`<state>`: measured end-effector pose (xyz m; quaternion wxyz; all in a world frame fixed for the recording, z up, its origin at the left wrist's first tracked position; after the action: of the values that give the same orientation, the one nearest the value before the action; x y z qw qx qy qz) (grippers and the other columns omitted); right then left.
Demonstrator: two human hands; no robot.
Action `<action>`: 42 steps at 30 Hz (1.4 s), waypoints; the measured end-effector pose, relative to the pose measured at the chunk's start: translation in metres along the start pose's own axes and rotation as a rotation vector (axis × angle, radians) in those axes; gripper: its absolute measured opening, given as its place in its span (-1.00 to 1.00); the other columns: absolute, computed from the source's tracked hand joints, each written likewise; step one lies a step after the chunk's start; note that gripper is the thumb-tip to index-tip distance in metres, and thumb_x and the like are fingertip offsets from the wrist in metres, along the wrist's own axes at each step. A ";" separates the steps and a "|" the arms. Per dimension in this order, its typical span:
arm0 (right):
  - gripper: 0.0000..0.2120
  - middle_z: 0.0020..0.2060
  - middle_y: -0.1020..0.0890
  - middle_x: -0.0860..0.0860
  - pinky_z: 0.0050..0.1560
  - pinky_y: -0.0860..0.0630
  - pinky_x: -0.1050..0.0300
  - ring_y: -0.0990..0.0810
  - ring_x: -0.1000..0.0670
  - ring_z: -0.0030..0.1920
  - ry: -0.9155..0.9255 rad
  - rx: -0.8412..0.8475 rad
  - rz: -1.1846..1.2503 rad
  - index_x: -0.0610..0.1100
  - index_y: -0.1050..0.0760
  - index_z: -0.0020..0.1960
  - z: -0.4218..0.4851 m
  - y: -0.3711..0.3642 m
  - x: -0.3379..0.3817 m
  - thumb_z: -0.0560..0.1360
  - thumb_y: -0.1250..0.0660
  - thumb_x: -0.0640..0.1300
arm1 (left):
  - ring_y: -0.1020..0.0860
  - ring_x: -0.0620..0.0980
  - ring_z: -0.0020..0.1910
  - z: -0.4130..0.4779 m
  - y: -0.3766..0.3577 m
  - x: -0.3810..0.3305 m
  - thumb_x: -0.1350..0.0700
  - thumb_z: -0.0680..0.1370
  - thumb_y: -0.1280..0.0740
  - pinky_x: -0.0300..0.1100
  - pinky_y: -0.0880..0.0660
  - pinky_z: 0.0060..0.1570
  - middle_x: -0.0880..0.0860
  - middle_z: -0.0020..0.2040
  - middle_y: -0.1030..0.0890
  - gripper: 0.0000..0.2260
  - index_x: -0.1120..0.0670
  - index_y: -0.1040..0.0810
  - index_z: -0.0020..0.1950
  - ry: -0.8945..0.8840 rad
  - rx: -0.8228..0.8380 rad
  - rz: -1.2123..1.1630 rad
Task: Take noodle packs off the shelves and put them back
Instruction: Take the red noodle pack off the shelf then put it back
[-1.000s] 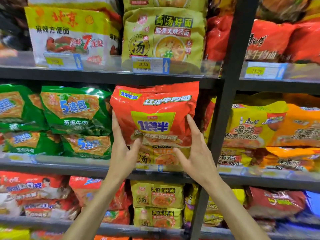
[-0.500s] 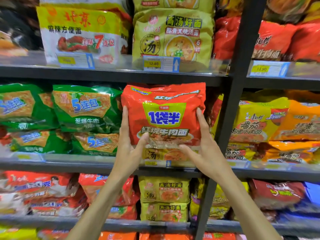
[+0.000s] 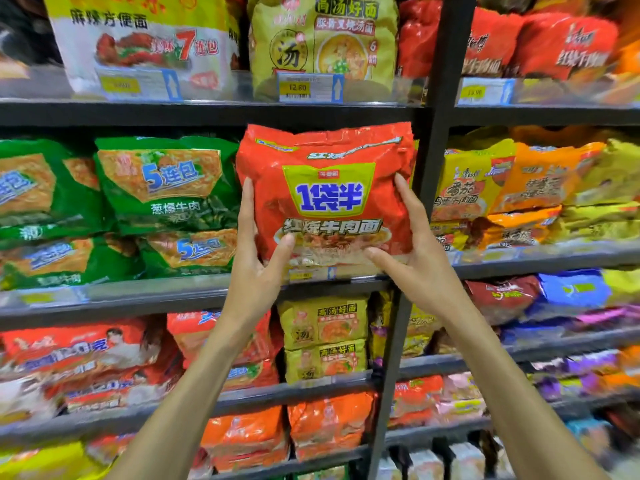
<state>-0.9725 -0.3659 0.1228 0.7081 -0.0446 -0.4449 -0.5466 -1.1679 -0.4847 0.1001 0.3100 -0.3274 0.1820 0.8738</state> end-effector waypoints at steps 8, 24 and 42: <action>-0.15 0.40 -0.22 0.52 0.35 -0.38 0.32 -0.36 0.37 0.39 -0.074 -0.109 -0.064 0.17 0.02 0.62 -0.086 -0.010 0.040 0.55 -0.42 -0.20 | -0.22 -0.14 0.60 -0.060 0.021 -0.026 0.27 0.68 -0.27 -0.15 -0.20 0.57 -0.08 0.66 -0.11 -0.30 0.03 0.08 0.68 -0.002 0.127 -0.061; -0.26 0.34 -0.18 0.59 0.23 -0.46 0.39 -0.36 0.42 0.36 -0.346 -0.308 -0.155 0.11 0.03 0.63 -0.249 0.050 0.072 0.60 -0.31 -0.06 | -0.25 -0.05 0.60 -0.168 -0.047 -0.065 0.27 0.66 -0.32 -0.07 -0.27 0.55 -0.07 0.64 -0.16 -0.32 -0.13 -0.04 0.62 0.107 0.399 -0.310; -0.28 0.23 -0.22 0.71 0.09 -0.48 0.46 -0.41 0.47 0.26 -0.449 -0.419 -0.244 0.16 0.00 0.61 -0.410 0.258 0.070 0.62 -0.31 -0.15 | -0.29 -0.15 0.57 -0.274 -0.249 -0.189 0.15 0.65 -0.36 -0.14 -0.39 0.46 -0.11 0.67 -0.08 -0.21 -0.20 0.10 0.66 0.150 0.560 -0.474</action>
<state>-0.5233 -0.5399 0.0334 0.4972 -0.2549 -0.4697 -0.6835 -0.7647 -0.5231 0.0037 0.5670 -0.3259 0.3552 0.6679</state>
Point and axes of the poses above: each hand's wrist, its own z-axis towards the middle knuckle, its own y-axis out of the back of the hand, x = y × z, the point moved 1 cm from there along z, towards the middle knuckle
